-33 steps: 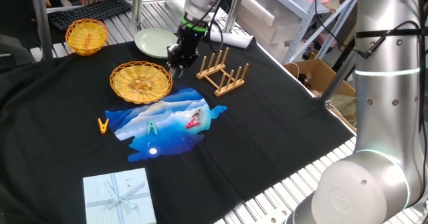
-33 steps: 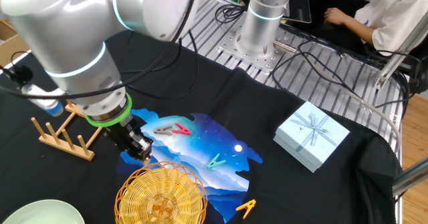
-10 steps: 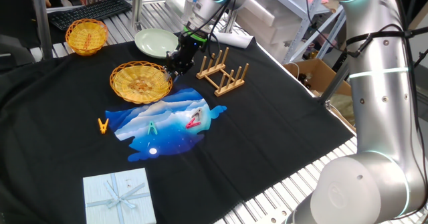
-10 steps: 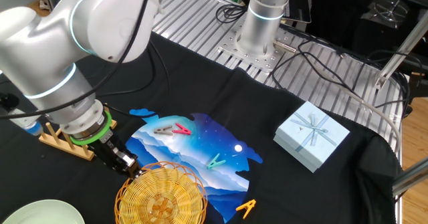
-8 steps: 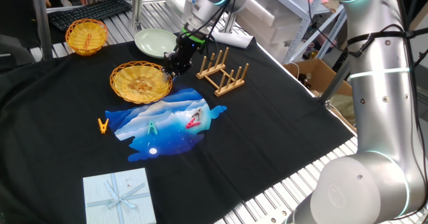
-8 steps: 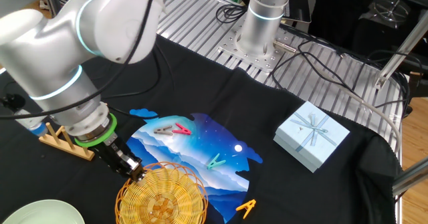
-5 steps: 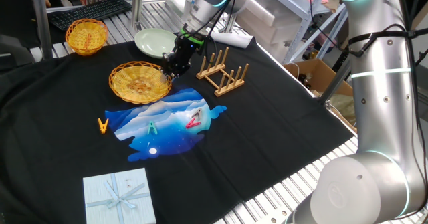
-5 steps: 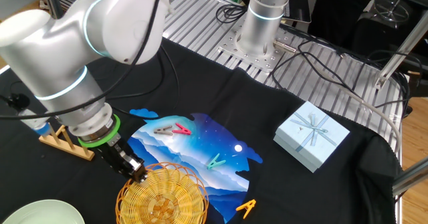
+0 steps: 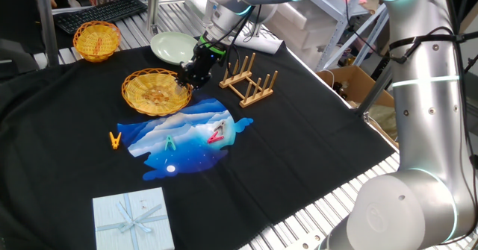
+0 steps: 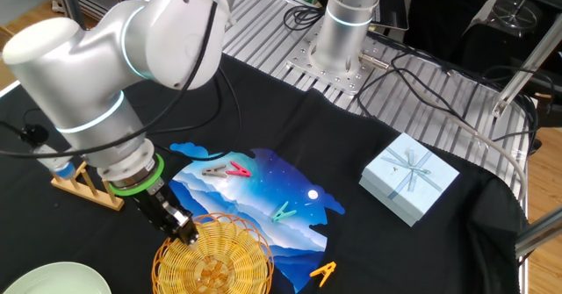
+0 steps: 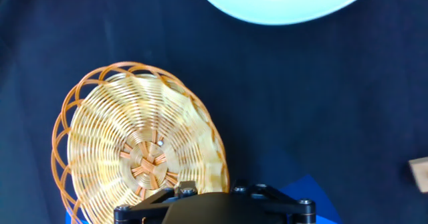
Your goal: Put the dish on the dish rack
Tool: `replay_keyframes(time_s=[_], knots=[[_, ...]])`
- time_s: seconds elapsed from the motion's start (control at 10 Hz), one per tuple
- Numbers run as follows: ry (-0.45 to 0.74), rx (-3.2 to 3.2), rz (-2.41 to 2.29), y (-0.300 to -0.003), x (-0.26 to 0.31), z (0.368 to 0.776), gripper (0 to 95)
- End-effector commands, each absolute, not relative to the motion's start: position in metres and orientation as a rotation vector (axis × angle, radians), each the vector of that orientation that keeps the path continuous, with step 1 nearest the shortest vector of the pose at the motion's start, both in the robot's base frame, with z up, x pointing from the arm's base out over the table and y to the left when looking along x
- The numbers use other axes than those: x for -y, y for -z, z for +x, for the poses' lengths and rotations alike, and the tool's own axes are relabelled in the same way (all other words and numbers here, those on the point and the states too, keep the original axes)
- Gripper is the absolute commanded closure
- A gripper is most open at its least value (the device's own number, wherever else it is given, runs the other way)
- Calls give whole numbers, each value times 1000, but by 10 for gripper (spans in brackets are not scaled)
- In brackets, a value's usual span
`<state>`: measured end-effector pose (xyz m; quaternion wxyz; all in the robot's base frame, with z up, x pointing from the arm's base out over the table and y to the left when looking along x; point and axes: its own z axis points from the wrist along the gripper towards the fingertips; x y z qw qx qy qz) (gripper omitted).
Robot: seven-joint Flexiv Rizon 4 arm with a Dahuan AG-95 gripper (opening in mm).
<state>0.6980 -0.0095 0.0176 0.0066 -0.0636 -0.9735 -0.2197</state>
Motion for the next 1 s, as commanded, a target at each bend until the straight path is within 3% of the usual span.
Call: replay_keyframes(time_s=[0.1, 0.2, 1.0], knots=[[687, 3053, -201, -17, 9, 699, 760], [685, 3056, -193, -17, 9, 699, 950], [634, 3080, -218, -35, 8, 702, 950]])
